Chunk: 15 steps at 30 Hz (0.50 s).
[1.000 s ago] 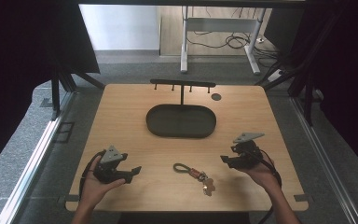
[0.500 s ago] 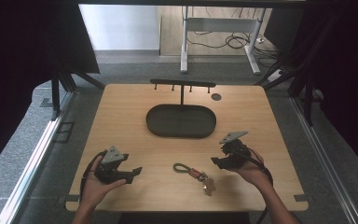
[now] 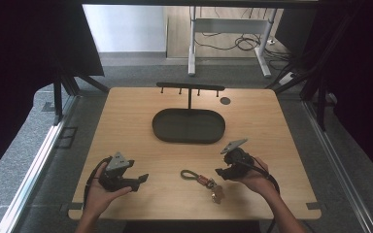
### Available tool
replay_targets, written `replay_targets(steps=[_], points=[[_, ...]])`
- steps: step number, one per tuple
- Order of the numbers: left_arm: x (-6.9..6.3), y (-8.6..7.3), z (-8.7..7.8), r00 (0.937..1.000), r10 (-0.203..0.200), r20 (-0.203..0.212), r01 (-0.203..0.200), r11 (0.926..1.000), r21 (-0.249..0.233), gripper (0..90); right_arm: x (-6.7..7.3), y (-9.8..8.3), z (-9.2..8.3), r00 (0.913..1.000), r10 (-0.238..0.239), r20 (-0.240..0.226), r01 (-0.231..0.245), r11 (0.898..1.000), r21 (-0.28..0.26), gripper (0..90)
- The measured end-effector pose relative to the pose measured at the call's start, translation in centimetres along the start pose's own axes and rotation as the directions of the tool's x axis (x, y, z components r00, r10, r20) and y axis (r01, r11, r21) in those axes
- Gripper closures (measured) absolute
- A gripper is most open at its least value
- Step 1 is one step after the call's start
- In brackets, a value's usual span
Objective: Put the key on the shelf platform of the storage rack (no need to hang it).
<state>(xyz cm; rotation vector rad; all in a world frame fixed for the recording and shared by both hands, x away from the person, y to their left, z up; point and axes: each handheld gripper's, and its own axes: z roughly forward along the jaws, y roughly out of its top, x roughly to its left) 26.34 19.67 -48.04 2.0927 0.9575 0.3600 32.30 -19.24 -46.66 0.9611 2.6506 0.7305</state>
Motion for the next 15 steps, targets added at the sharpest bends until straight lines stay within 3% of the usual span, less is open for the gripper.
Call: replay_targets(steps=[15], points=[[-0.2,0.0,0.0,1.0,-0.004,-0.001,0.004,1.0,-0.002,24.7,1.0,0.4,1.3,0.9987,-0.029,-0.042,0.031,0.998,0.051,48.1]])
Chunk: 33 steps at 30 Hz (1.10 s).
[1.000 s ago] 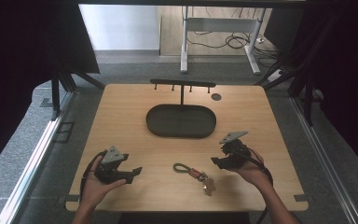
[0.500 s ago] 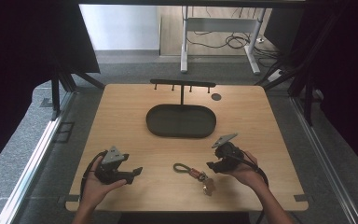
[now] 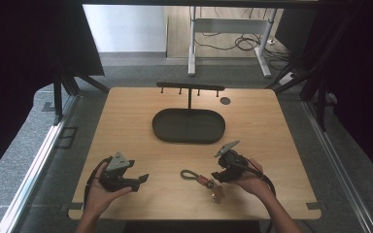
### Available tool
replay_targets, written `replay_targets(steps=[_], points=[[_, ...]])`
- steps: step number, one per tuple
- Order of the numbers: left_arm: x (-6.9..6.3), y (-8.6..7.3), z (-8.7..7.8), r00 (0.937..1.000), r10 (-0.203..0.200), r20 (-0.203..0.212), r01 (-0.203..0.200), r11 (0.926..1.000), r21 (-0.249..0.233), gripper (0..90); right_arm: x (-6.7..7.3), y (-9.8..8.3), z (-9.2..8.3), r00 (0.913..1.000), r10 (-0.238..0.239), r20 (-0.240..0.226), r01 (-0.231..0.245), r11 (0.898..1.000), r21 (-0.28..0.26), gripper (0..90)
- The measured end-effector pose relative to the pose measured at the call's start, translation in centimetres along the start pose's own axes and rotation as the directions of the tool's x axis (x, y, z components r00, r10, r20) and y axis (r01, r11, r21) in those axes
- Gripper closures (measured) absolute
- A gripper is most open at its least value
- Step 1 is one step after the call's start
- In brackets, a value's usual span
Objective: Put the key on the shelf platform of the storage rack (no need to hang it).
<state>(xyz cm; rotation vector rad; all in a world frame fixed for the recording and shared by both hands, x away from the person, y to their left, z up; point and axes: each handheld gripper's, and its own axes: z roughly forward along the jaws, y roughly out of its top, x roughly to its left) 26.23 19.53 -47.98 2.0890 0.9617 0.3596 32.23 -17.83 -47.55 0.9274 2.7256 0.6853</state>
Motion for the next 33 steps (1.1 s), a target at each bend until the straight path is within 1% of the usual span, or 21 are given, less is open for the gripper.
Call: replay_targets(steps=[1,6,7,16,18,26,29,33], points=[[0.0,0.0,0.0,1.0,0.0,0.001,0.0,1.0,0.0,24.7,0.1,0.1,0.0,1.0,0.003,-0.003,-0.003,1.0,0.001,48.1],[-0.2,0.1,0.0,1.0,0.003,0.003,-0.003,1.0,0.0,24.7,0.6,0.5,0.3,0.9998,-0.016,-0.015,0.016,1.0,0.005,48.1],[-0.2,0.1,0.1,1.0,0.009,0.003,-0.009,1.0,0.002,24.7,0.7,0.5,0.3,0.9997,-0.016,-0.017,0.016,1.0,0.01,48.1],[-0.1,0.0,0.0,1.0,0.002,0.004,-0.002,1.0,0.002,24.7,1.5,1.1,1.4,0.9991,-0.028,-0.031,0.029,0.999,0.04,47.9],[-0.1,0.1,0.0,1.0,0.008,0.004,-0.008,1.0,0.004,24.7,1.8,1.2,1.7,0.9987,-0.037,-0.035,0.039,0.998,0.05,47.8],[-0.1,0.0,0.1,0.9999,0.011,0.006,-0.011,0.9999,0.005,24.7,2.3,1.6,2.5,0.9972,-0.052,-0.053,0.056,0.996,0.072,47.8],[0.0,0.0,0.1,0.9999,0.01,0.005,-0.01,0.9999,0.004,24.7,2.5,1.7,2.8,0.996,-0.068,-0.058,0.073,0.994,0.079,47.8],[0.0,0.0,0.0,1.0,0.009,0.004,-0.009,1.0,0.003,24.7,2.7,1.8,3.1,0.9958,-0.069,-0.06,0.074,0.993,0.086,47.8]])
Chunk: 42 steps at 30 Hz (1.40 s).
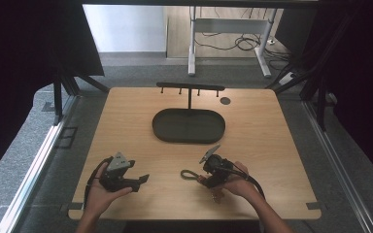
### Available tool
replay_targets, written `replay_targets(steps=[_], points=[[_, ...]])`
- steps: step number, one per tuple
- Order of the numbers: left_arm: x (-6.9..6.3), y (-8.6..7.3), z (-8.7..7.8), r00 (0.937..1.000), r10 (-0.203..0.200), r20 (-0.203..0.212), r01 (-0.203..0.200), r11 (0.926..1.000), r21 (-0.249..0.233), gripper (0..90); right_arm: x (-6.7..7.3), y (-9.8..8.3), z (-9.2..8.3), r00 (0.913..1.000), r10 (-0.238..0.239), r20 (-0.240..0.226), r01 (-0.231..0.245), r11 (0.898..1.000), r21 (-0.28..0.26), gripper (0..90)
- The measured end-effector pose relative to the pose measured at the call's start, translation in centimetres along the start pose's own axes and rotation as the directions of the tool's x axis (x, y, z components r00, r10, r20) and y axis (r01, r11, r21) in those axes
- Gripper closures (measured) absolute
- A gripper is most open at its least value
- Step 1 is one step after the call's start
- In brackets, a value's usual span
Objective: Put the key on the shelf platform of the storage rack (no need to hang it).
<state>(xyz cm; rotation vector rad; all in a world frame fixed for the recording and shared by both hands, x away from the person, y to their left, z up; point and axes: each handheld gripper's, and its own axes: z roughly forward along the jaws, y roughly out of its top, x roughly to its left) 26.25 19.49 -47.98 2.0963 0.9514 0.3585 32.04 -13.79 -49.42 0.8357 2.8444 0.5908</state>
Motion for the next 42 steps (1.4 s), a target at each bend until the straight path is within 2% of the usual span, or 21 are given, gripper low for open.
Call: replay_targets(steps=[10,23,29,32,42], points=[[0.0,0.0,0.0,1.0,0.001,0.0,-0.001,1.0,0.0,24.7,0.4,0.3,0.9,0.9996,-0.022,-0.017,0.023,0.999,0.024,48.8],[0.1,0.0,0.0,1.0,-0.001,-0.003,0.001,1.0,0.002,24.7,0.8,0.5,1.6,0.9991,-0.04,-0.009,0.041,0.998,0.048,55.1],[0.1,0.0,0.0,1.0,0.002,-0.003,-0.002,1.0,0.001,24.7,0.7,0.6,1.6,0.9992,-0.037,-0.012,0.038,0.998,0.05,58.6],[0.1,0.0,0.0,1.0,0.001,-0.003,-0.001,1.0,0.001,24.7,0.6,0.6,1.5,0.999,-0.038,-0.025,0.04,0.998,0.055,64.7],[0.1,0.0,0.0,1.0,0.002,-0.003,-0.002,1.0,0.0,24.7,0.3,0.7,1.5,0.9987,-0.032,-0.039,0.034,0.997,0.067,66.8]])
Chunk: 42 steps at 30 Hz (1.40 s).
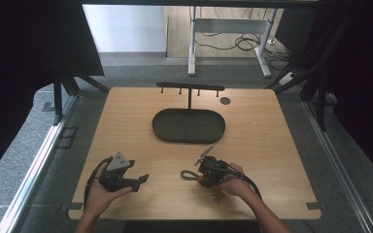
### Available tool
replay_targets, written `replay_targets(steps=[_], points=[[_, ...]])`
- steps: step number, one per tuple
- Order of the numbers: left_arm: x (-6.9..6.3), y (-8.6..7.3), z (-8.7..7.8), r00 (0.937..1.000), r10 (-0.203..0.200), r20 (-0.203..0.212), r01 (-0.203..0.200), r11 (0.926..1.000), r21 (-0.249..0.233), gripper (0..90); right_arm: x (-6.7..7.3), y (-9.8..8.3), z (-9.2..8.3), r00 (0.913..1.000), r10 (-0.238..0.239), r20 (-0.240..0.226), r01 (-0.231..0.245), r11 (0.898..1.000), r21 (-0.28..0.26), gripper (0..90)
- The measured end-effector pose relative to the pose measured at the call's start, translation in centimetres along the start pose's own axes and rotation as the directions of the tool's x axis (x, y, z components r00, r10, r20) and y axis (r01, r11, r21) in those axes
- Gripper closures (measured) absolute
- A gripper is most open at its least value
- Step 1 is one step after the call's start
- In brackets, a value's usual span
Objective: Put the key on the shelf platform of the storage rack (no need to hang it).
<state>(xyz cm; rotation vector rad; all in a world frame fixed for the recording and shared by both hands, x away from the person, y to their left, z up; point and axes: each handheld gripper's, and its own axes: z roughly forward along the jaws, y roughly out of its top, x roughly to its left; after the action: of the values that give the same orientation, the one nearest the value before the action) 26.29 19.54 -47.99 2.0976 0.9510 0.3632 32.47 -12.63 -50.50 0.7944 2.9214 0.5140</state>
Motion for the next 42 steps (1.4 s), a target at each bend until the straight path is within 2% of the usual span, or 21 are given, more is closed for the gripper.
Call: replay_targets(steps=[8,20,28,42], points=[[0.2,0.0,-0.1,1.0,-0.005,-0.003,0.005,1.0,-0.001,24.7,-0.6,0.0,-0.7,0.9998,0.0,-0.022,0.0,1.0,-0.004,67.3],[0.2,0.0,-0.4,0.9999,-0.011,-0.005,0.011,0.9999,-0.011,24.7,-1.1,0.6,-4.0,1.0,-0.003,-0.003,0.003,0.999,-0.044,67.3],[0.2,0.0,-0.5,0.9999,-0.013,-0.008,0.013,0.9998,-0.014,24.7,-1.5,1.0,-5.2,0.9999,-0.007,0.011,0.007,0.999,-0.048,67.3],[0.2,0.0,-0.5,0.9999,-0.013,-0.006,0.013,0.9998,-0.017,24.7,-2.1,3.0,-6.7,0.9989,-0.028,0.037,0.03,0.998,-0.055,67.3]])
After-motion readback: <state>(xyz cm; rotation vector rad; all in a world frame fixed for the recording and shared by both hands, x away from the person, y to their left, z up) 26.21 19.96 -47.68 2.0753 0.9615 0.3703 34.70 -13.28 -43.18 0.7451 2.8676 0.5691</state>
